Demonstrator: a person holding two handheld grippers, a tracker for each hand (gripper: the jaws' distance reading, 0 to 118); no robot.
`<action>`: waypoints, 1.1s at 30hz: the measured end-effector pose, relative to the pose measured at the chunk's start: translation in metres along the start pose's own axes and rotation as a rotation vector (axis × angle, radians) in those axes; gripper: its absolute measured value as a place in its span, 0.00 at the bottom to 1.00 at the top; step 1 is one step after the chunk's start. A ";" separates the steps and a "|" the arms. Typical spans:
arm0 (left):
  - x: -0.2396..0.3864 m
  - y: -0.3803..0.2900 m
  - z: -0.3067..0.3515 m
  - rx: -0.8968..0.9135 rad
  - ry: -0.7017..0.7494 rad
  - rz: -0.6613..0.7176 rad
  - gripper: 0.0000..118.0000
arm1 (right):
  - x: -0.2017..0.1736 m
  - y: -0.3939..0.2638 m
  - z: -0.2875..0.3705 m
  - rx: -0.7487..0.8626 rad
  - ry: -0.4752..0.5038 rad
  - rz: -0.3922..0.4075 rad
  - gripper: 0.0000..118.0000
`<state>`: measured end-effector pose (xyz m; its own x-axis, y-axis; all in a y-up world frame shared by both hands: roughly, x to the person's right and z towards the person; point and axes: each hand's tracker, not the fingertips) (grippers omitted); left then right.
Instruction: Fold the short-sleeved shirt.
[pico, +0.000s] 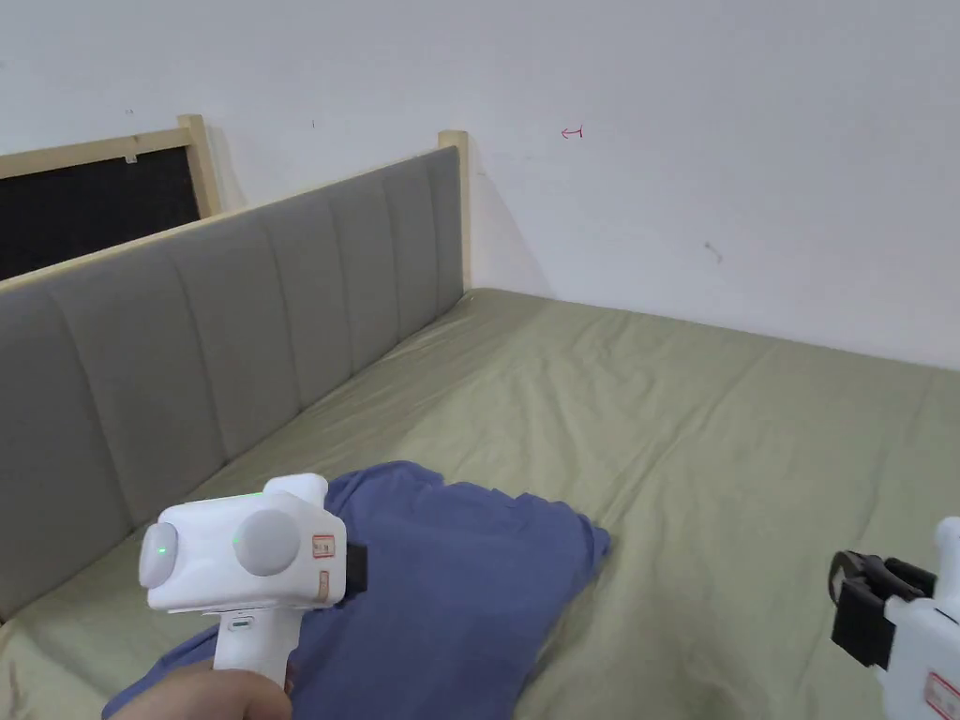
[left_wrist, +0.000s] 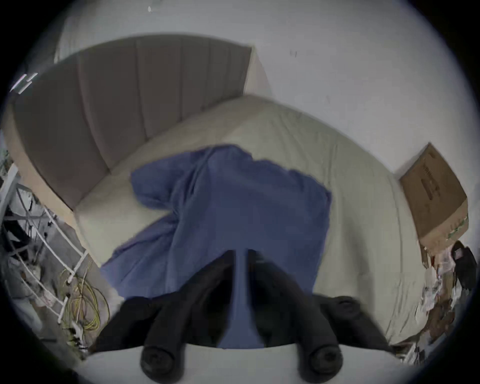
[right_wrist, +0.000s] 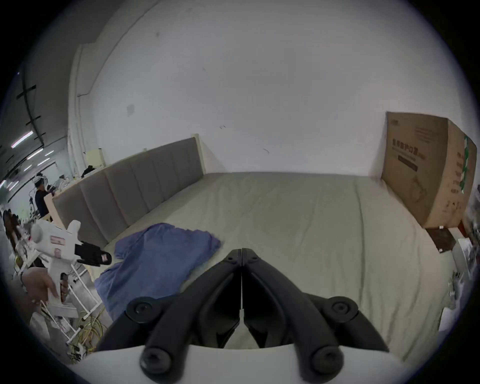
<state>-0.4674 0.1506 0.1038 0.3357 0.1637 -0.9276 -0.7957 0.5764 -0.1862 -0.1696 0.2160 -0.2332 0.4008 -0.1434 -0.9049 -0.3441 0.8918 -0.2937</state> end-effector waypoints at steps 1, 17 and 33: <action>-0.002 0.003 -0.020 -0.047 -0.008 0.027 0.43 | 0.006 -0.001 -0.002 -0.015 -0.010 -0.003 0.00; 0.032 -0.025 -0.166 -0.208 0.151 -0.114 1.00 | 0.044 -0.035 -0.034 -0.195 -0.055 -0.042 0.00; 0.023 -0.014 -0.051 0.027 0.051 -0.311 0.00 | 0.054 -0.030 -0.017 -0.168 -0.001 -0.066 0.00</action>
<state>-0.4747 0.1055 0.0686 0.5345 -0.0634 -0.8428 -0.6451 0.6137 -0.4552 -0.1516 0.1739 -0.2786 0.4276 -0.1988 -0.8818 -0.4540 0.7963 -0.3997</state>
